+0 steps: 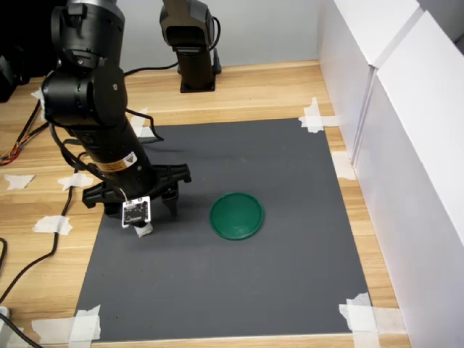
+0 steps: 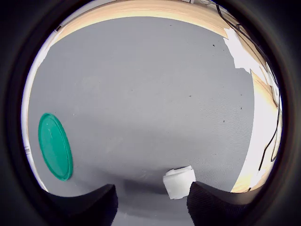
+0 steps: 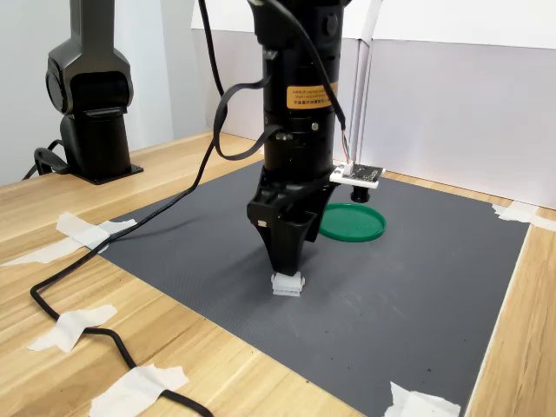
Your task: Grasp a white terminal and put it on the green lid.
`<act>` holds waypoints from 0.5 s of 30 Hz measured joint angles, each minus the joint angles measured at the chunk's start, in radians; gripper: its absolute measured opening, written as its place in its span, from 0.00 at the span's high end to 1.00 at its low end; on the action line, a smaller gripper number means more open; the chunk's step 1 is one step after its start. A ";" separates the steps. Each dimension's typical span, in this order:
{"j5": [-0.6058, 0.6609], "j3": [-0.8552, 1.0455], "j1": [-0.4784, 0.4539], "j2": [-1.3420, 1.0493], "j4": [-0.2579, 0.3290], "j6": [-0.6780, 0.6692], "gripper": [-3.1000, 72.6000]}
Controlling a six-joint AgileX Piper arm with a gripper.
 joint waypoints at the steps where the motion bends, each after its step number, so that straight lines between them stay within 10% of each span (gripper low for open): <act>1: 0.001 0.000 0.000 0.000 0.000 0.000 0.13; 15: 0.010 0.000 -0.027 0.000 -0.023 0.000 0.13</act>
